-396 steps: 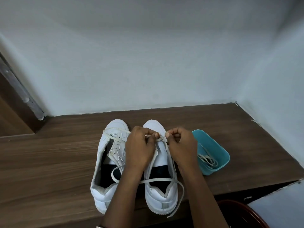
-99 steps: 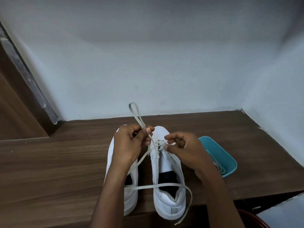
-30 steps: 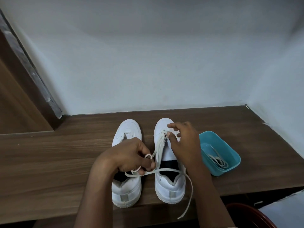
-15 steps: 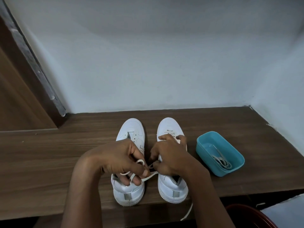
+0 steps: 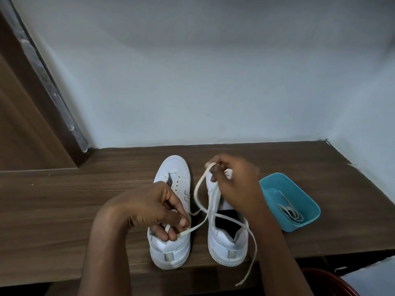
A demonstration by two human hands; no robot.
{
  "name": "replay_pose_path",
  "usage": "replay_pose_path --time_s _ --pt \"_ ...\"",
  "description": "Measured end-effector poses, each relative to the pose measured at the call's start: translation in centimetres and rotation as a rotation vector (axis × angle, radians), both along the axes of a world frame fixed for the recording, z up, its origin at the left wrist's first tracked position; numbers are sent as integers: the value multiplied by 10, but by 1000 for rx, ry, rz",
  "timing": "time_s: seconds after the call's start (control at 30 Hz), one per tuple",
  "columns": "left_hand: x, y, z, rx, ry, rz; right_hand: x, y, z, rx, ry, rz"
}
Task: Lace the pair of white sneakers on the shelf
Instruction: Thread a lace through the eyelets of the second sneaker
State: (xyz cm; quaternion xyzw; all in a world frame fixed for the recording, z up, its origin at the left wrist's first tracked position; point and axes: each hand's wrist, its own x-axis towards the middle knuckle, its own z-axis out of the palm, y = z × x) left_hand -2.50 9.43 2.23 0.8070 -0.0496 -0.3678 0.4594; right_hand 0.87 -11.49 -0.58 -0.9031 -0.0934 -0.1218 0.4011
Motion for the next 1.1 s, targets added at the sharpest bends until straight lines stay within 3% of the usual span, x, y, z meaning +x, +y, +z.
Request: replay_pose_path --time_s 0.1,0.2,0.33,0.4,0.5,0.57,0.67,0.8,0.93,1.0,1.1 --pt "3 -7 -1 80 -45 45 -4 -14 16 450 -19 -56" --pt "7 -28 -4 188 -184 113 -8 -26 27 579 -30 -95" --pt "11 -63 -7 447 -610 142 -9 -41 32 636 -61 -195" --pt "13 -75 -7 335 -707 159 -10 -45 34 719 -12 -181" --pt "12 -92 -2 -16 -671 110 -12 -48 35 804 29 -92" --pt "12 -100 1 -84 -718 122 -11 -48 34 832 47 -41" --pt "14 -99 5 -275 -719 287 -7 -51 29 869 84 -8" --pt "19 -91 7 -581 -663 658 -10 -43 25 980 318 50" --pt "21 -85 7 -757 -563 865 -20 -21 26 715 518 363" --pt "22 -78 6 -772 -558 946 -22 -14 24 585 517 475" --pt "26 -59 -1 -784 -569 1080 -19 -20 25 548 410 432"
